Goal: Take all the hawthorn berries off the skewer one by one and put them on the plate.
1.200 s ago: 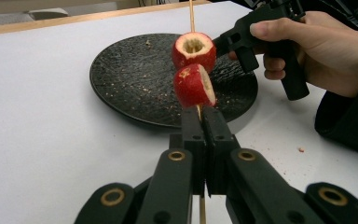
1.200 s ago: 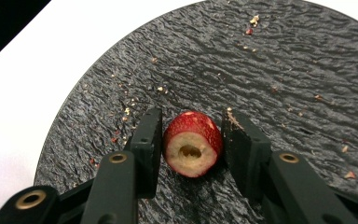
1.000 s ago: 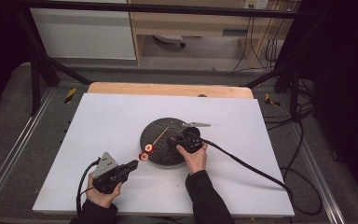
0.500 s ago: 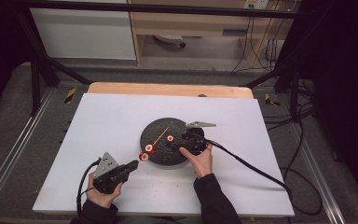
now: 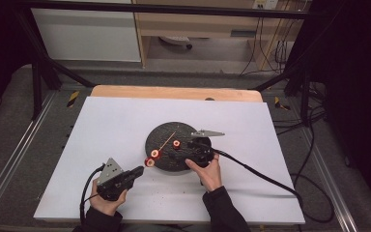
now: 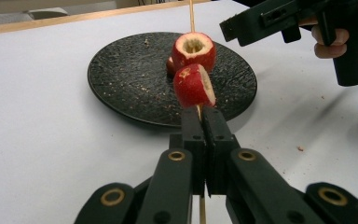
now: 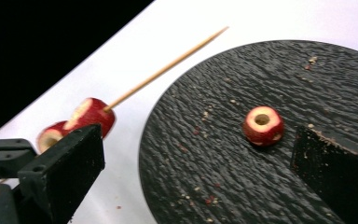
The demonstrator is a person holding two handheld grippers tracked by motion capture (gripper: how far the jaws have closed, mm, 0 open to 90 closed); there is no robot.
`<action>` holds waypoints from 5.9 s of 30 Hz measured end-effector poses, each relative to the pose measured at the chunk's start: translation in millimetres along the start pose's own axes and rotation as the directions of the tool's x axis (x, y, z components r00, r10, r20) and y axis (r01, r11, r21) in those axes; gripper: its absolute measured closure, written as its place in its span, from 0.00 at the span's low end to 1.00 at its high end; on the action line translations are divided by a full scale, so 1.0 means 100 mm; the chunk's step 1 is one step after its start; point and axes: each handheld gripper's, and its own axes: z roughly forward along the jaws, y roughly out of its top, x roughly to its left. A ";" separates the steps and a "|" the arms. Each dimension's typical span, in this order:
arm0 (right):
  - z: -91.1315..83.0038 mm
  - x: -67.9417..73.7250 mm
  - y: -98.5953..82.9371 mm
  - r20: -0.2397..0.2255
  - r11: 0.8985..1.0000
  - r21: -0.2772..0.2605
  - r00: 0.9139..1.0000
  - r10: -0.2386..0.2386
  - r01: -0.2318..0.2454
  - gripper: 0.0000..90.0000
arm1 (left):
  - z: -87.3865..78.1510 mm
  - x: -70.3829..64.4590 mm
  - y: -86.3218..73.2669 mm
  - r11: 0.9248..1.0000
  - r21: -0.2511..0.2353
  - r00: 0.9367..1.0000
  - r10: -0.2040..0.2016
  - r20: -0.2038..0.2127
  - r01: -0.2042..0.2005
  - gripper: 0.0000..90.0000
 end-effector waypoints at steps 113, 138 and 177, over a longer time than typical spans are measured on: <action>-0.06 -0.04 0.51 -0.050 0.986 -0.110 0.991 0.121 -0.126 0.70 | -0.05 -0.06 0.04 0.999 -0.045 1.000 0.004 0.011 -0.003 0.98; 0.03 -0.40 0.24 0.049 0.991 -0.023 0.990 0.131 -0.130 0.70 | -0.04 -0.03 0.02 0.999 -0.033 1.000 -0.004 0.003 0.004 0.98; -0.13 -0.23 0.00 0.012 1.000 -0.002 1.000 0.017 -0.017 0.16 | 0.00 -0.02 0.01 1.000 -0.016 1.000 -0.004 0.002 0.004 0.98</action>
